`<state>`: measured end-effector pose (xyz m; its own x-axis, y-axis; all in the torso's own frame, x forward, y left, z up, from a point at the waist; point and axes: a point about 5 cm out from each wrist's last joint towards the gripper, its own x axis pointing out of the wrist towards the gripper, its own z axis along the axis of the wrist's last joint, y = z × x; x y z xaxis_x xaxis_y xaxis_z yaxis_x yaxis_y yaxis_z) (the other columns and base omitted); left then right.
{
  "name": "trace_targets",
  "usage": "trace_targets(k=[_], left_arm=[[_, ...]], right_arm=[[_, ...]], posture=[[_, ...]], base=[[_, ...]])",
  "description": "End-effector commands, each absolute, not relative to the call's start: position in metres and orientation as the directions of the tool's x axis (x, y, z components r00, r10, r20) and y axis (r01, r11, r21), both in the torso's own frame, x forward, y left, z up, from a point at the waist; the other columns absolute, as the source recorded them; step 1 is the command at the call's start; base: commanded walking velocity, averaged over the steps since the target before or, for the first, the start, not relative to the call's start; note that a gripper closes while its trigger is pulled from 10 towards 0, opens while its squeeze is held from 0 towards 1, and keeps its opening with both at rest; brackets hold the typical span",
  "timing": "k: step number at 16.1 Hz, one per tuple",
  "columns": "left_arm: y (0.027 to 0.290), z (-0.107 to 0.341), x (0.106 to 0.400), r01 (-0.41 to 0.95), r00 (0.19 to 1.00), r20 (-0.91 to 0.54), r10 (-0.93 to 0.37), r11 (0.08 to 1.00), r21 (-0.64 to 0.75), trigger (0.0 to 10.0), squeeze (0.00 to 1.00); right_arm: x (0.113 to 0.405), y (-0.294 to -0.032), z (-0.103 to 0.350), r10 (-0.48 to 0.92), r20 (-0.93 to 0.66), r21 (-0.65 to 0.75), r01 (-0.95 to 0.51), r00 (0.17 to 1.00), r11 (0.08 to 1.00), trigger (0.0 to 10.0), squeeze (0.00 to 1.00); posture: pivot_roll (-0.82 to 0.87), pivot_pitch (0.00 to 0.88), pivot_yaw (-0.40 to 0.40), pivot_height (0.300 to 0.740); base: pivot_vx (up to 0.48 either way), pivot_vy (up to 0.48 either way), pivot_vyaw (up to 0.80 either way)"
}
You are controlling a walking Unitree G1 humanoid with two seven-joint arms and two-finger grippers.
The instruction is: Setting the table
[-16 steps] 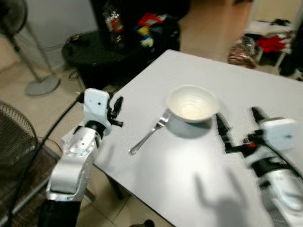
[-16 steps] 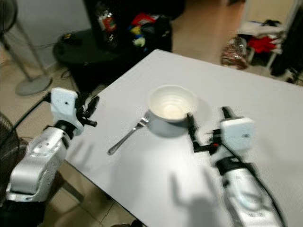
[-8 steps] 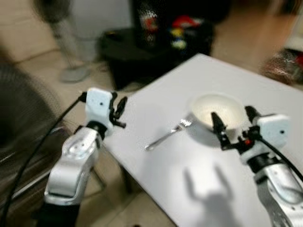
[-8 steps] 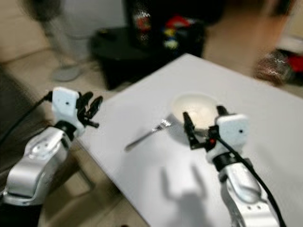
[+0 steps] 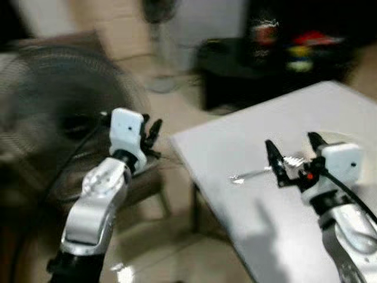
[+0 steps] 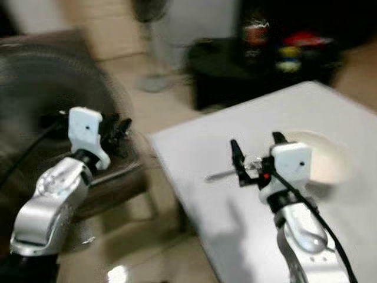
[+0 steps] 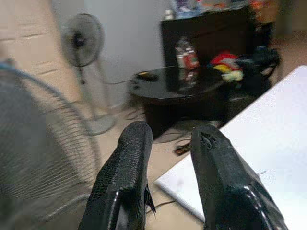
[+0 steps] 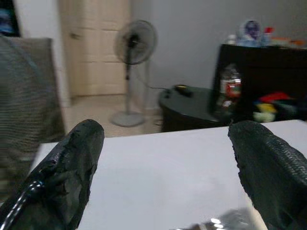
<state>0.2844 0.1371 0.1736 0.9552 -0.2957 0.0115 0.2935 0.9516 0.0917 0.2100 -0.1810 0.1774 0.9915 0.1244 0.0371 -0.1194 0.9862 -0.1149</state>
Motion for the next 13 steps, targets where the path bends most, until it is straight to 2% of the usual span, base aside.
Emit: trace_targets(k=[1, 9, 11, 13], left_arm=[[0.140, 0.178, 0.285, 0.286, 0.957, 0.023, -0.290, 0.953, 0.103, 10.0, 0.00], [0.140, 0.178, 0.285, 0.286, 0.957, 0.023, -0.290, 0.953, 0.103, 10.0, 0.00], [0.135, 0.174, 0.288, 0.295, 0.955, -0.004, -0.296, 0.948, 0.122, 10.0, 0.00], [0.136, 0.174, 0.288, 0.293, 0.955, -0.004, -0.295, 0.948, 0.123, 10.0, 0.00]], right_arm=[[0.210, -0.179, 0.180, 0.136, 0.045, -0.107, -0.131, 0.990, 0.986, 10.0, 0.00], [0.210, -0.179, 0.180, 0.136, 0.045, -0.107, -0.131, 0.990, 0.986, 10.0, 0.00], [0.212, -0.175, 0.170, 0.118, 0.019, -0.164, -0.113, 0.993, 0.980, 10.0, 0.00], [0.213, -0.177, 0.166, 0.128, -0.001, -0.152, -0.126, 0.992, 0.980, 10.0, 0.00]], posture=[[-0.03, 0.000, 0.053, 0.740], [-0.03, 0.000, 0.053, 0.740], [-0.02, 0.000, 0.057, 0.740], [-0.02, 0.000, 0.057, 0.740]], base=[[0.000, 0.000, 0.80], [0.000, 0.000, 0.80], [0.000, 0.358, 0.00], [0.000, 0.360, 0.00]])
